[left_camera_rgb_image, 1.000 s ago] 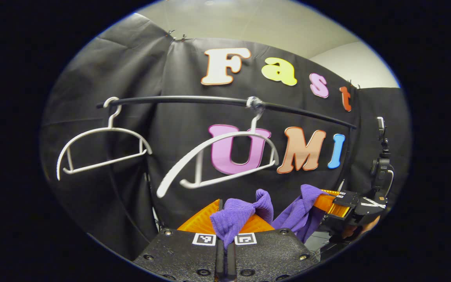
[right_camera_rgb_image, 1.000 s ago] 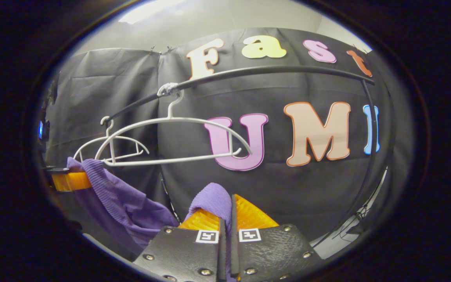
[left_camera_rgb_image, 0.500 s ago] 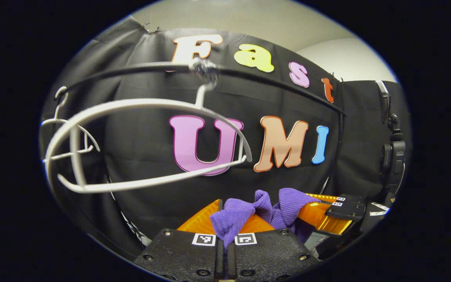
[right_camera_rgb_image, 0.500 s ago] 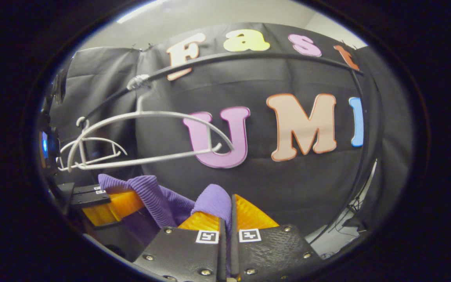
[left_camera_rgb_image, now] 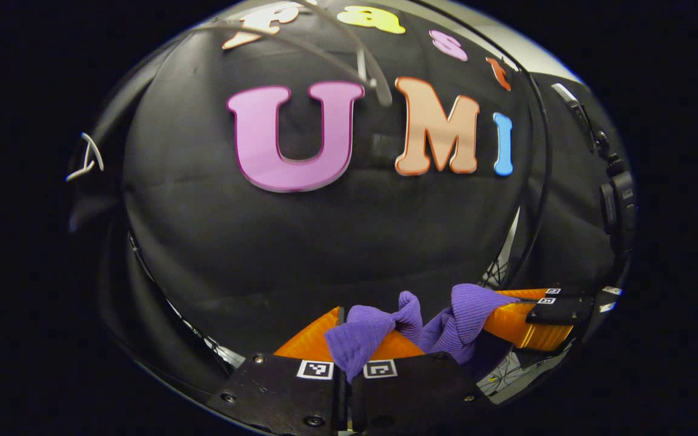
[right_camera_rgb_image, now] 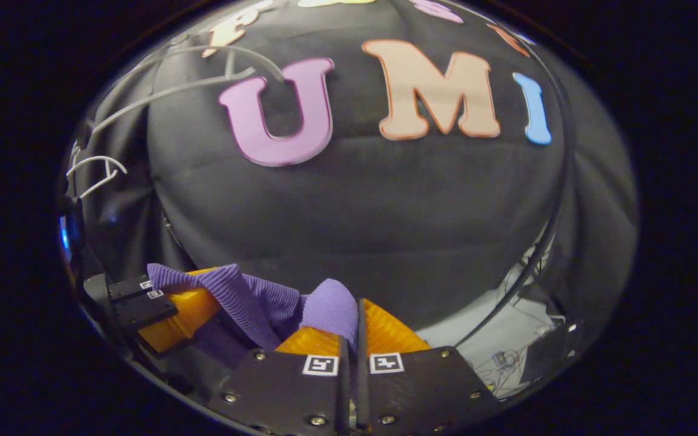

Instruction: Grasp the clothes on the hanger with both hands and then place them into the laundry hamper below.

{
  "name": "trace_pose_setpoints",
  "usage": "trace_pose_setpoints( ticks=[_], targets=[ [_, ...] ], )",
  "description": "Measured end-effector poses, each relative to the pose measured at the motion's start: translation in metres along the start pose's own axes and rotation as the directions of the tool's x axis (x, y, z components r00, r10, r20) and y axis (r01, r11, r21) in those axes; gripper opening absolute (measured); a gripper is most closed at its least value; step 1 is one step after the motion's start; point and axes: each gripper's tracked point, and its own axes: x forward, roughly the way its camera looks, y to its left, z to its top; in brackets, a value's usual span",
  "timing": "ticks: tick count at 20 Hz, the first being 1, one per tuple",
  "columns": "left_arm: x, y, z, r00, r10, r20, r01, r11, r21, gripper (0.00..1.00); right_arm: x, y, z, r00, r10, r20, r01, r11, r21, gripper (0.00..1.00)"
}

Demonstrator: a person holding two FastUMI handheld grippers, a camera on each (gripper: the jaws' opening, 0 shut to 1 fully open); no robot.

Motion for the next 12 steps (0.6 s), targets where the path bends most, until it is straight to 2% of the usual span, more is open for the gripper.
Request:
trace_pose_setpoints(
  ticks=[3, 7, 12],
  targets=[
    [0.022, 0.006, -0.055, 0.997, -0.013, -0.080, 0.017, 0.999, 0.049, 0.05, 0.033, -0.009, -0.047, 0.994, -0.035, -0.101, 0.040, 0.998, 0.049, 0.05],
    [0.051, 0.009, -0.122, 0.982, -0.015, -0.189, 0.020, 0.999, 0.025, 0.05, 0.053, -0.013, -0.086, 0.979, -0.070, -0.192, 0.081, 0.996, 0.049, 0.05],
    [0.077, 0.003, -0.180, 0.961, 0.004, -0.276, 0.000, 1.000, 0.012, 0.06, 0.079, -0.009, -0.131, 0.961, -0.101, -0.256, 0.120, 0.991, 0.062, 0.05]
  ],
)
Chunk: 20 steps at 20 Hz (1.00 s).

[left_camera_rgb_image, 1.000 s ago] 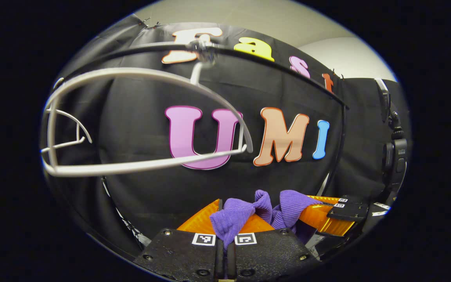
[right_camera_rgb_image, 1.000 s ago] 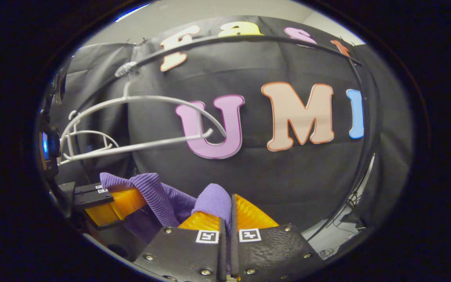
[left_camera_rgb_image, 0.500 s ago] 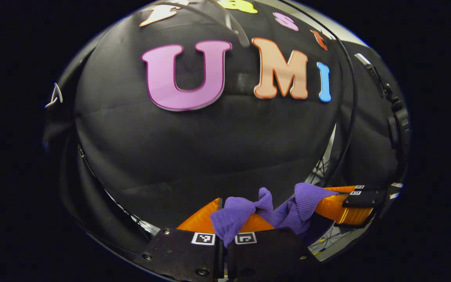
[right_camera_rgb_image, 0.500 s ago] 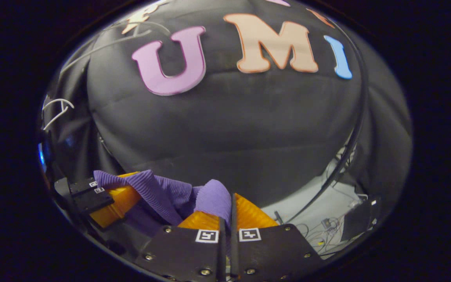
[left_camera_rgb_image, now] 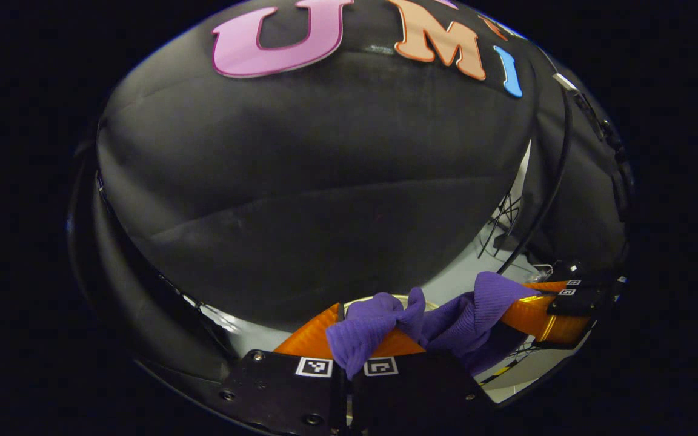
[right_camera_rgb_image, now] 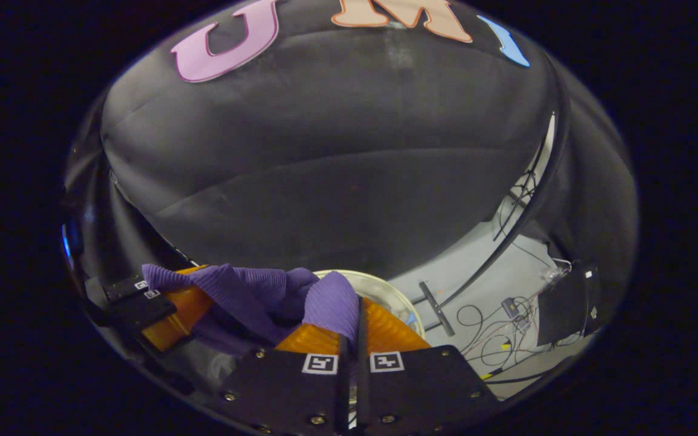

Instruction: Grasp the clothes on the hanger with both hands and then place them into the laundry hamper below.

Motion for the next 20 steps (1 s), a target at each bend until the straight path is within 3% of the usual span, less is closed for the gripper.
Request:
trace_pose_setpoints(
  ticks=[7, 10, 12, 13, 14, 15, 17, 19, 20],
  targets=[
    [0.021, -0.006, -0.047, 0.991, -0.023, -0.136, 0.020, 1.000, -0.021, 0.08, 0.012, -0.005, -0.032, 0.997, -0.029, -0.066, 0.033, 0.998, 0.058, 0.06],
    [0.017, -0.008, -0.050, 0.986, -0.048, -0.161, 0.038, 0.997, -0.066, 0.09, 0.001, -0.003, -0.020, 0.998, -0.044, -0.040, 0.046, 0.998, 0.039, 0.16],
    [0.005, -0.006, -0.044, 0.986, -0.059, -0.158, 0.046, 0.995, -0.087, 0.13, -0.013, -0.005, -0.015, 0.997, -0.065, -0.038, 0.065, 0.998, 0.019, 0.30],
    [-0.003, -0.004, -0.041, 0.986, -0.060, -0.153, 0.048, 0.996, -0.081, 0.23, -0.023, -0.009, -0.013, 0.996, -0.078, -0.038, 0.078, 0.997, 0.016, 0.34],
    [-0.010, -0.003, -0.036, 0.987, -0.058, -0.149, 0.047, 0.996, -0.075, 0.37, -0.034, -0.012, -0.009, 0.995, -0.086, -0.043, 0.087, 0.996, 0.020, 0.29],
    [-0.015, 0.000, -0.033, 0.987, -0.054, -0.148, 0.044, 0.997, -0.064, 0.52, -0.043, -0.011, -0.006, 0.995, -0.087, -0.040, 0.088, 0.996, 0.031, 0.34],
    [-0.031, 0.004, -0.028, 0.987, -0.046, -0.155, 0.038, 0.998, -0.051, 0.75, -0.071, -0.015, 0.004, 0.995, -0.101, -0.020, 0.102, 0.994, 0.044, 0.51],
    [-0.049, 0.008, -0.022, 0.988, -0.034, -0.151, 0.030, 0.999, -0.028, 0.98, -0.097, -0.021, 0.011, 0.994, -0.106, -0.002, 0.106, 0.993, 0.048, 0.76],
    [-0.058, 0.010, -0.019, 0.989, -0.025, -0.145, 0.023, 1.000, -0.017, 0.99, -0.112, -0.026, 0.013, 0.994, -0.111, 0.002, 0.111, 0.993, 0.045, 0.88]
  ],
)
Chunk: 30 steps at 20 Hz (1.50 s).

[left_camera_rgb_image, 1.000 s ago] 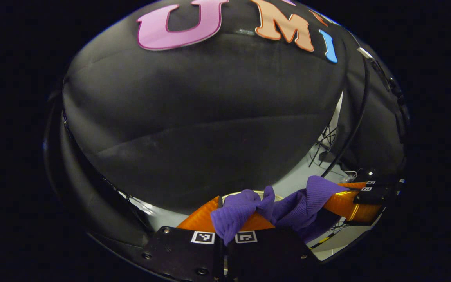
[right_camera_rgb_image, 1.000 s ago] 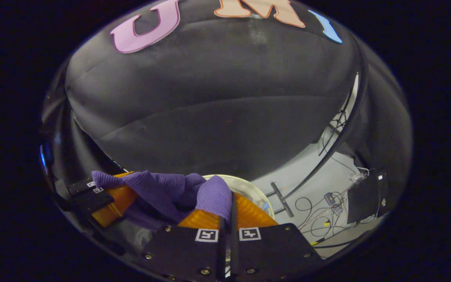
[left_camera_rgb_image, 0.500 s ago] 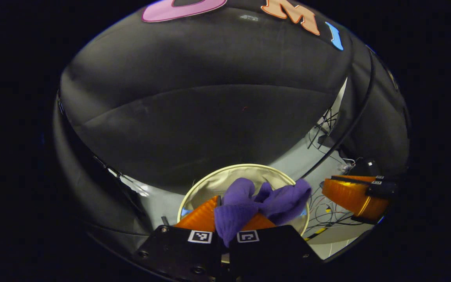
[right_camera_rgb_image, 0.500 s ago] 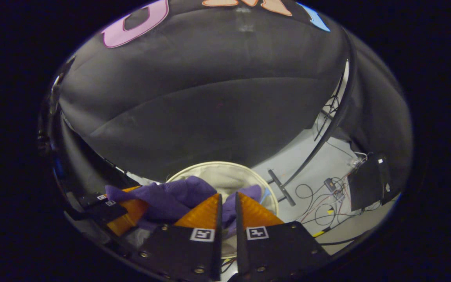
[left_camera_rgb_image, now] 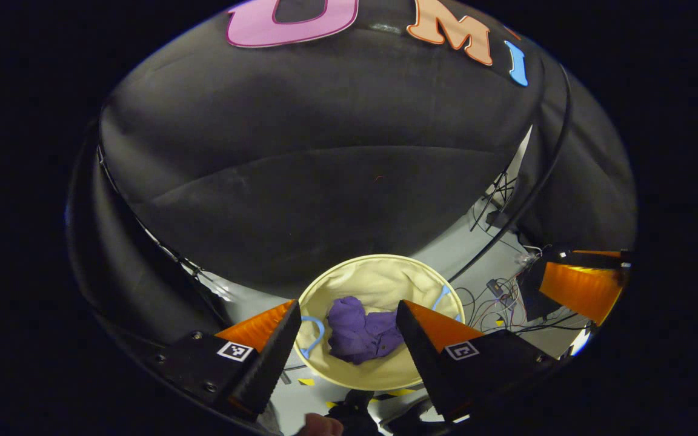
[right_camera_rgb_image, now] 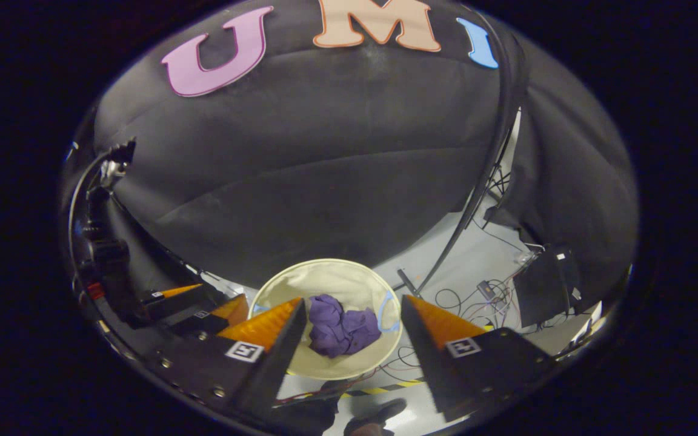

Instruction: Grasp the clothes on the hanger with both hands and then place them into the laundry hamper below.

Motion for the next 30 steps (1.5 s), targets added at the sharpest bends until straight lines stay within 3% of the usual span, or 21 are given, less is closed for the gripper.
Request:
trace_pose_setpoints(
  ticks=[1, 7, 14, 18, 22, 25, 27, 30],
  targets=[
    [-0.012, 0.002, 0.003, 1.000, 0.006, 0.011, -0.006, 1.000, 0.003, 0.99, -0.011, -0.003, -0.006, 1.000, 0.002, 0.009, -0.002, 1.000, -0.002, 1.00],
    [-0.111, -0.002, 0.016, 0.995, 0.050, 0.084, -0.049, 0.999, -0.018, 0.98, -0.080, -0.017, -0.019, 0.994, 0.097, 0.049, -0.093, 0.993, -0.070, 1.00],
    [-0.241, -0.039, 0.054, 0.964, 0.081, 0.255, -0.070, 0.996, -0.052, 0.98, -0.200, -0.056, 0.006, 0.957, 0.127, 0.262, -0.115, 0.991, -0.060, 1.00],
    [-0.309, -0.060, 0.085, 0.920, 0.066, 0.387, -0.066, 0.998, -0.013, 0.98, -0.244, -0.065, 0.033, 0.914, 0.125, 0.387, -0.119, 0.992, -0.038, 1.00],
    [-0.364, -0.062, 0.128, 0.854, 0.054, 0.518, -0.084, 0.996, 0.036, 0.98, -0.285, -0.074, 0.072, 0.864, 0.125, 0.488, -0.098, 0.992, -0.079, 1.00],
    [-0.407, -0.062, 0.166, 0.793, 0.041, 0.607, -0.075, 0.997, 0.030, 0.96, -0.317, -0.066, 0.106, 0.817, 0.121, 0.563, -0.063, 0.991, -0.122, 0.96],
    [-0.435, -0.049, 0.186, 0.750, 0.060, 0.659, -0.088, 0.996, 0.010, 0.97, -0.338, -0.055, 0.130, 0.783, 0.129, 0.609, -0.043, 0.987, -0.154, 1.00],
    [-0.463, -0.033, 0.204, 0.715, 0.050, 0.697, -0.070, 0.998, 0.000, 0.97, -0.352, -0.027, 0.152, 0.738, 0.137, 0.660, -0.060, 0.989, -0.139, 0.96]
  ],
)
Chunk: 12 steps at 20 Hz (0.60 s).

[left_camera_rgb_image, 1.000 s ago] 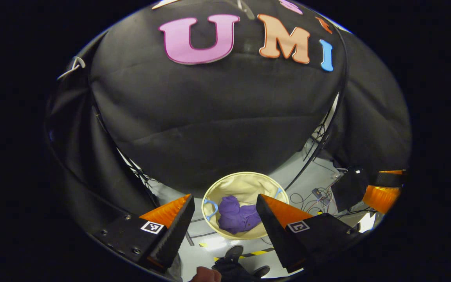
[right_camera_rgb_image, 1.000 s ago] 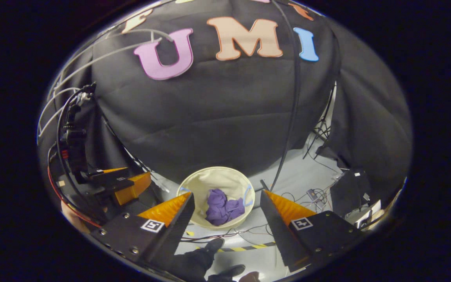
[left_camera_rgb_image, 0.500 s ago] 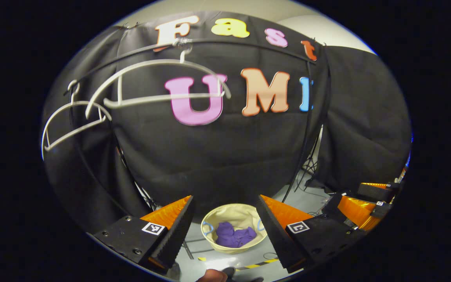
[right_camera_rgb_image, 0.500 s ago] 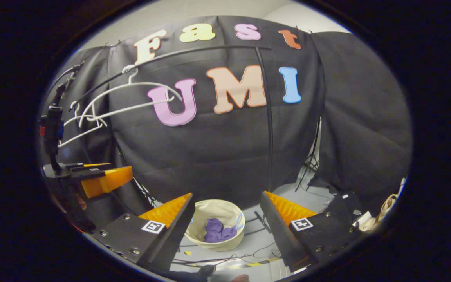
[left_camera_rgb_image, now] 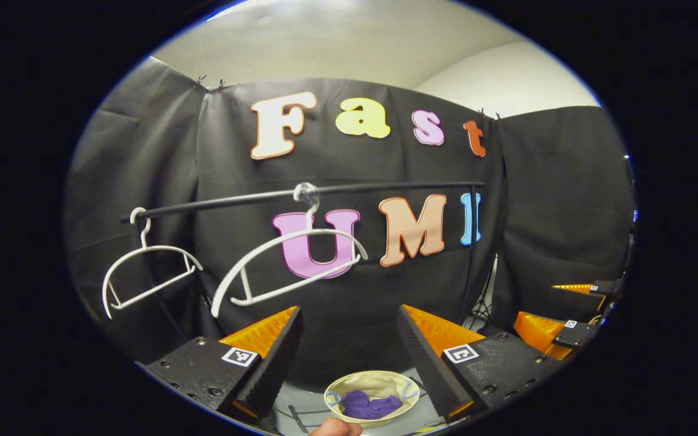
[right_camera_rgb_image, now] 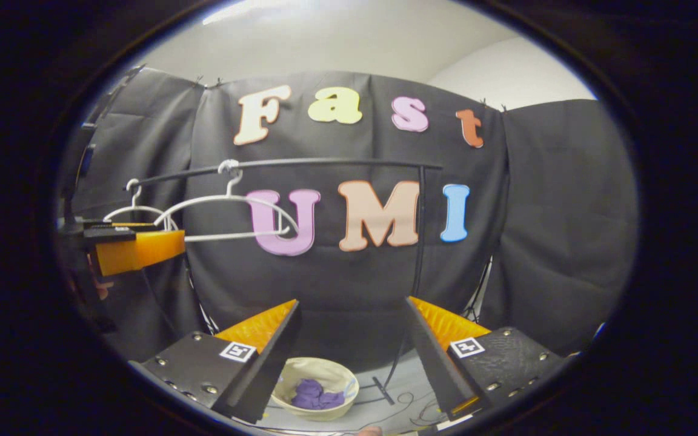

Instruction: Grasp the clothes on the hanger with both hands and then place them into the laundry hamper below.

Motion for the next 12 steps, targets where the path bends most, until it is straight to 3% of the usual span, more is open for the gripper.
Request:
trace_pose_setpoints(
  ticks=[1, 6, 12],
  targets=[
    [-0.001, 0.007, 0.007, 1.000, 0.004, 0.002, -0.004, 1.000, -0.008, 0.97, 0.001, 0.009, 0.011, 1.000, 0.009, 0.009, -0.010, 0.999, 0.031, 1.00],
    [-0.001, 0.044, 0.037, 0.999, 0.028, 0.029, -0.028, 0.999, -0.020, 0.97, 0.009, 0.019, 0.073, 0.995, 0.037, 0.096, -0.051, 0.987, 0.155, 0.96],
    [-0.010, 0.042, 0.028, 1.000, -0.001, 0.025, 0.002, 1.000, -0.020, 0.97, 0.000, -0.009, 0.053, 0.997, -0.037, 0.065, 0.027, 0.989, 0.144, 0.96]
  ],
)
